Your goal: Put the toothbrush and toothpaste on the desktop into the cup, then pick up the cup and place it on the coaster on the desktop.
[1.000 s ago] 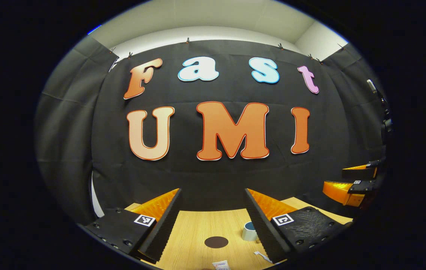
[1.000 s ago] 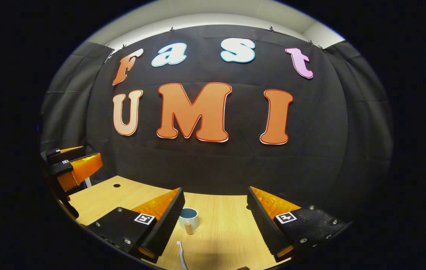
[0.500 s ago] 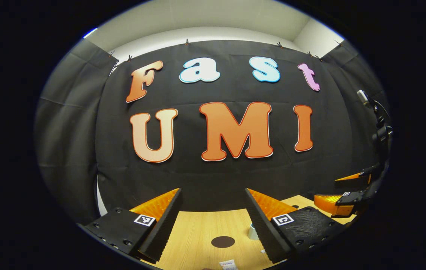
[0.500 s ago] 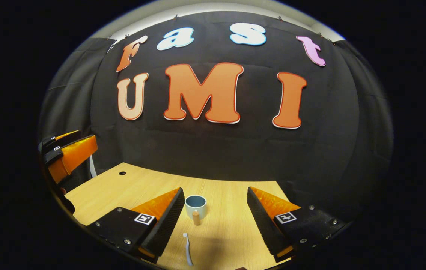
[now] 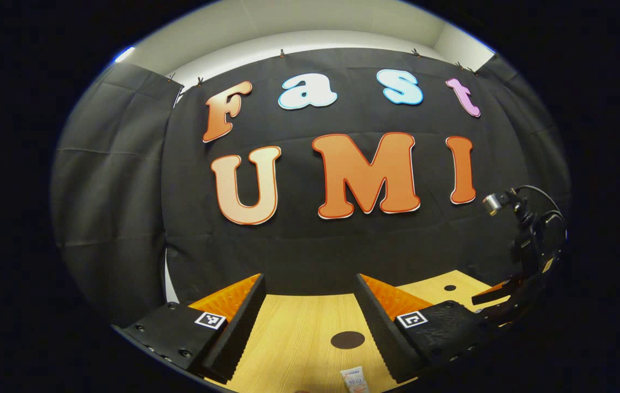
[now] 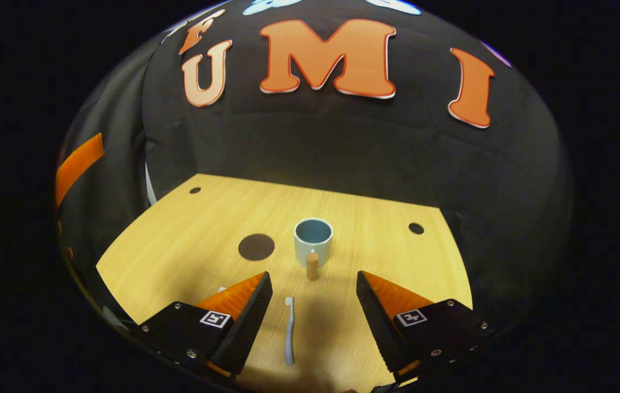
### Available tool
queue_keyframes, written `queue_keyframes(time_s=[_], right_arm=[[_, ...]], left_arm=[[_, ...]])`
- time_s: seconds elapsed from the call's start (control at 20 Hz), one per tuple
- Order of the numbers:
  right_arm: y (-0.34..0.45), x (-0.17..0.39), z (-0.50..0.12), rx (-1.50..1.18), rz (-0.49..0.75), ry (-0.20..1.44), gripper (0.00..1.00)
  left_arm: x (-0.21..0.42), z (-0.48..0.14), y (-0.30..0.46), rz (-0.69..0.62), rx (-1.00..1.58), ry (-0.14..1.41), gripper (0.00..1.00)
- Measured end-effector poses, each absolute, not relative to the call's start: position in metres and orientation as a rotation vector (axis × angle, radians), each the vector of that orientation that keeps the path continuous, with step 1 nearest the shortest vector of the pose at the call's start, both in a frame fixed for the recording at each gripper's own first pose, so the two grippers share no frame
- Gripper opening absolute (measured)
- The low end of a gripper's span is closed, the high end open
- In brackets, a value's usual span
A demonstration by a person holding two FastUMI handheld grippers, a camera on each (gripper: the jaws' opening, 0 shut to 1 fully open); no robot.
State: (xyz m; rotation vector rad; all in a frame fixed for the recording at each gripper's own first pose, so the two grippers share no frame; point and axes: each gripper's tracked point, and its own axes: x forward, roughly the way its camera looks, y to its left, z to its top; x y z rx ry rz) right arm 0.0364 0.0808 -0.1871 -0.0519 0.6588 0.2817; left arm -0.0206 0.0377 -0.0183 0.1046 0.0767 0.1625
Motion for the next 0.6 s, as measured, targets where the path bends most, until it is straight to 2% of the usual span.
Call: queue_keyframes(time_s=[0.2, 0.35, 0.55, 0.6], right_arm=[[0.094, 0.03, -0.24, -0.113, 0.35, 0.815, 0.94], [0.096, 0.019, -0.277, -0.125, 0.359, 0.984, 0.83], [0.103, 0.012, -0.312, -0.164, 0.378, 1.121, 0.77], [0.105, 0.01, -0.319, -0.17, 0.379, 1.151, 0.71]], left_arm=[[-0.031, -0.037, 0.05, 0.205, 0.092, 0.139, 0.98], [-0.039, -0.053, 0.055, 0.226, 0.09, 0.2, 0.98], [-0.045, -0.069, 0.062, 0.251, 0.089, 0.251, 0.98], [-0.047, -0.072, 0.064, 0.257, 0.093, 0.259, 0.98]])
